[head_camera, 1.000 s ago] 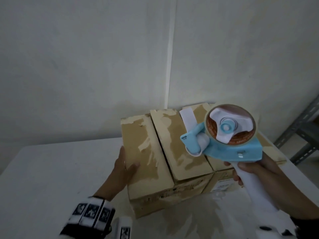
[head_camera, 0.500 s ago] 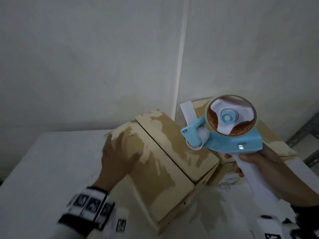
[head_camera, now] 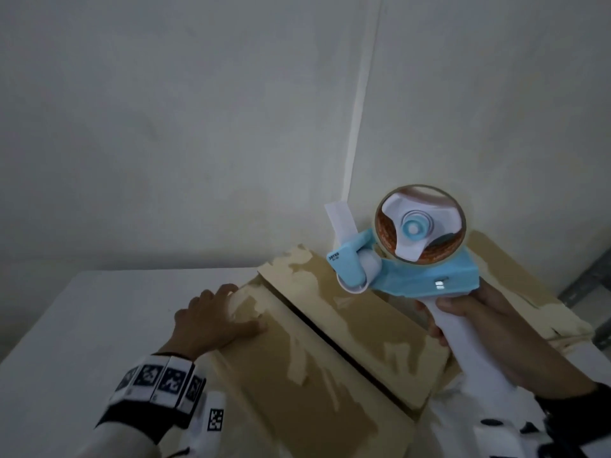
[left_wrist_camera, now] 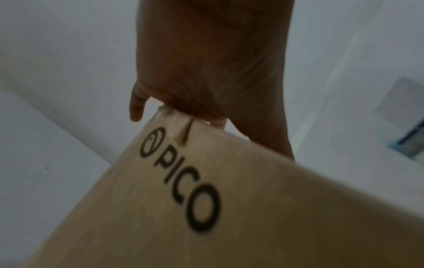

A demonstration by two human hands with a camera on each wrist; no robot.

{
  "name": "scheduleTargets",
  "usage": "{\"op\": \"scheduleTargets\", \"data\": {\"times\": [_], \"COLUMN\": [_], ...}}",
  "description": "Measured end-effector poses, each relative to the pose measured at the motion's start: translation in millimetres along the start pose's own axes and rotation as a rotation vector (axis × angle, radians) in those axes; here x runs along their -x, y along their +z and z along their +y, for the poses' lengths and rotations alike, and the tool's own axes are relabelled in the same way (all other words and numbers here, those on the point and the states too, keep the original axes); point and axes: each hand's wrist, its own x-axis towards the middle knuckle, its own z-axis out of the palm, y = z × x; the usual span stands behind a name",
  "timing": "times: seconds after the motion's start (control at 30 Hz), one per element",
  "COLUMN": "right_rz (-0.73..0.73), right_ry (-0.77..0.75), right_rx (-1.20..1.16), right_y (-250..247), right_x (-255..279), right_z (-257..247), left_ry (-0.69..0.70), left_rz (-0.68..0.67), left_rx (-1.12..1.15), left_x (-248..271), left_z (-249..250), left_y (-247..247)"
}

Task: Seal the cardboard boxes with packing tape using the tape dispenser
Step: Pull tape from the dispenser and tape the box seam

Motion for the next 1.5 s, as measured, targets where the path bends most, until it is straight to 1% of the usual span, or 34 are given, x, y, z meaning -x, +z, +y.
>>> {"op": "scheduleTargets", "data": {"times": [0.17, 0.2, 0.23, 0.27, 0.3, 0.33, 0.37, 0.4, 0.47, 0.53, 0.6, 0.67, 0.77, 0.83, 0.9, 1.0, 1.2, 1.3, 1.4, 1.5], "right_rz": [-0.056, -0.069, -0.083, -0.1, -0.126, -0.146, -0.158, -0.172, -0.192, -0.197, -0.207, -0.203, -0.19, -0.195, -0.211, -0.227, -0.247, -0.249, -0.241, -0.236], "right_ry": [-0.023, -0.028, -0.032, -0.035, -0.034, -0.037, -0.044, -0.057, -0.093, -0.132, -0.158, -0.186, -0.213, -0.254, -0.296, -0.321, -0.357, -0.375, -0.371, -0.363], "right_rx": [0.035, 0.032, 0.025, 0.014, 0.002, -0.013, -0.034, -0.055, -0.09, -0.116, -0.148, -0.15, -0.169, -0.132, -0.087, -0.067, -0.028, -0.054, -0.062, -0.058], "right_y": [20, 24, 28, 32, 35, 38, 42, 45, 49, 53, 54, 55, 55, 54, 56, 58, 62, 64, 64, 62], "right_x": [-12, -13, -15, -16, -18, -19, -20, -21, -23, -26, -29, -30, -31, -32, -31, -30, -29, -31, -33, -35], "right_z": [-5, -6, -6, -7, -7, -9, -11, -13, -15, -15, -12, -9, -4, 1, 3, 5, 5, 7, 10, 15], "left_ry": [-0.039, -0.031, 0.001, 0.058, 0.131, 0.201, 0.253, 0.273, 0.235, 0.168, 0.137, 0.133, 0.125, 0.101, 0.062, 0.026, 0.023, 0.031, 0.011, 0.01], "left_rz": [-0.059, -0.051, -0.016, 0.045, 0.106, 0.146, 0.153, 0.114, -0.061, -0.267, -0.39, -0.41, -0.349, -0.362, -0.404, -0.433, -0.448, -0.475, -0.432, -0.373], "left_rx": [0.021, -0.005, -0.029, -0.005, 0.09, 0.236, 0.392, 0.537, 0.758, 0.893, 1.023, 1.163, 1.27, 1.324, 1.367, 1.387, 1.328, 1.353, 1.382, 1.338], "left_x": [26, 29, 31, 31, 33, 34, 35, 36, 40, 43, 43, 42, 37, 33, 32, 29, 25, 25, 24, 23], "left_z": [-7, -7, -5, -2, 4, 11, 19, 28, 44, 54, 59, 61, 59, 58, 58, 57, 56, 59, 61, 62], "left_y": [1, -1, -5, -8, -13, -17, -22, -25, -30, -34, -36, -39, -41, -44, -46, -49, -55, -55, -54, -51]}}
